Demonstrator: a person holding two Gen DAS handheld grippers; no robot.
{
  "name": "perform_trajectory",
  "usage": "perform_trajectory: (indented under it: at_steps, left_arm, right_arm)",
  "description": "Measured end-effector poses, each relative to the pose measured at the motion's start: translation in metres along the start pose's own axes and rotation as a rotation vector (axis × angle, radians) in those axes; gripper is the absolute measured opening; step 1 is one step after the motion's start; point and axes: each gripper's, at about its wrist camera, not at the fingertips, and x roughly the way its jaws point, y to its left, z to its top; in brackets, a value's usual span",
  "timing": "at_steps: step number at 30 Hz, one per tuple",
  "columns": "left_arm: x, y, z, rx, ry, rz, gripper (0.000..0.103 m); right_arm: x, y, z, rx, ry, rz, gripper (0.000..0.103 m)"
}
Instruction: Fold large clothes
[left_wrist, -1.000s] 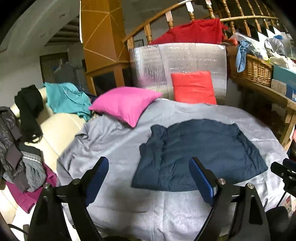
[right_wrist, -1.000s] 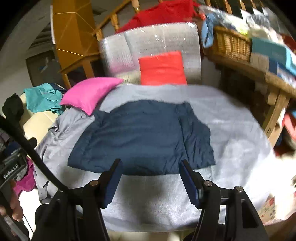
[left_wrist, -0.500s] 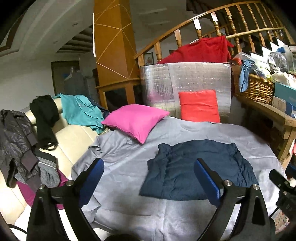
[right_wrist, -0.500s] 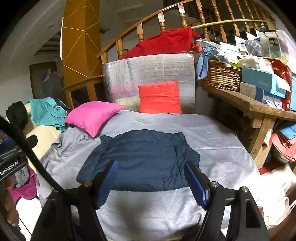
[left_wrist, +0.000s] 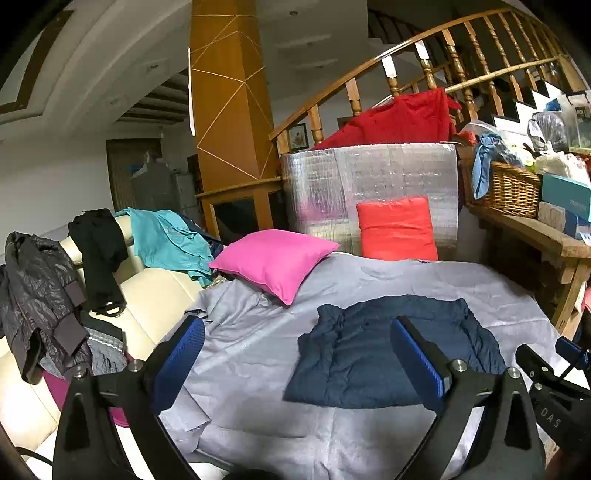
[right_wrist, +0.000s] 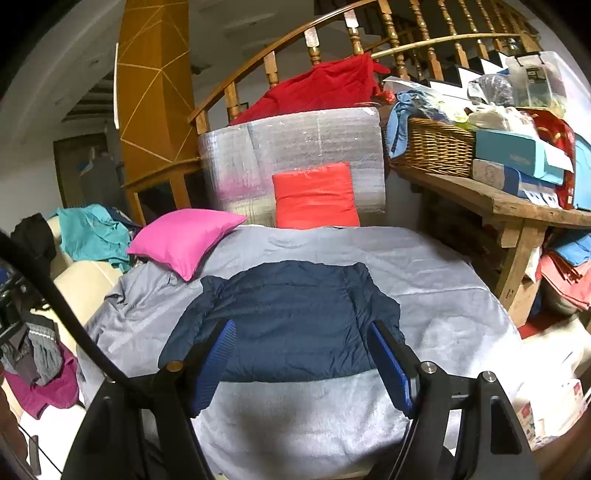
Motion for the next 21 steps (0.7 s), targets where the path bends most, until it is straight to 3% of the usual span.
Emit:
perform_trajectory:
  at_steps: [6, 21]
  left_arm:
    - [0.0031, -0.0024, -0.0025, 0.008, 0.018, -0.011, 0.100]
    - [0.0065, -0.0030, -0.0052, 0.014, 0.034, -0.013, 0.100]
  right_arm:
    - [-0.0059, -0.0009, 0.0014, 0.017, -0.031, -0.004, 0.077]
    - [0.0027, -0.0040, -0.0021, 0.039, -0.001, -0.004, 0.077]
